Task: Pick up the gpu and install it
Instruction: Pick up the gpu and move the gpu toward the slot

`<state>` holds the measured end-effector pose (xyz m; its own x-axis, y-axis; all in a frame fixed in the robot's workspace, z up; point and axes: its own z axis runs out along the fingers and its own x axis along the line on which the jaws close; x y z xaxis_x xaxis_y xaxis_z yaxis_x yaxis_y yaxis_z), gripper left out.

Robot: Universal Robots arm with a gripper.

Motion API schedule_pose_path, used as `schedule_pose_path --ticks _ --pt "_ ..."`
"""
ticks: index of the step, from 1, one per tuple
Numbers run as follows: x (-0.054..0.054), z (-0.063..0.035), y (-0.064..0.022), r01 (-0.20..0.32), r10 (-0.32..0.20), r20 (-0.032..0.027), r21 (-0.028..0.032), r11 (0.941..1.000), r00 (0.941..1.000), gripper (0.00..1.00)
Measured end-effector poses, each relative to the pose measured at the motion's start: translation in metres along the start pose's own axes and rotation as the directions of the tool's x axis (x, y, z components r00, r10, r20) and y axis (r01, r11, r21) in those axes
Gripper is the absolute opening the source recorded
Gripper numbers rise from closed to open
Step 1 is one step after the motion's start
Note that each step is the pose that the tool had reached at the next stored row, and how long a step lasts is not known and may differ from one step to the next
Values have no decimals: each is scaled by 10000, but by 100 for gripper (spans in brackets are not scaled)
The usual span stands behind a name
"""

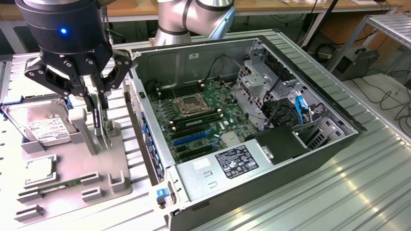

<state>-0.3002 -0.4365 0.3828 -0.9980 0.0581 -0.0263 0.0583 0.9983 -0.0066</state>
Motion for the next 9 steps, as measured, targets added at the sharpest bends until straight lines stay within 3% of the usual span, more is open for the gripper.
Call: schedule_pose_path --ticks 9 --pt "-1 -27 0 0 0 0 0 10000 10000 26"
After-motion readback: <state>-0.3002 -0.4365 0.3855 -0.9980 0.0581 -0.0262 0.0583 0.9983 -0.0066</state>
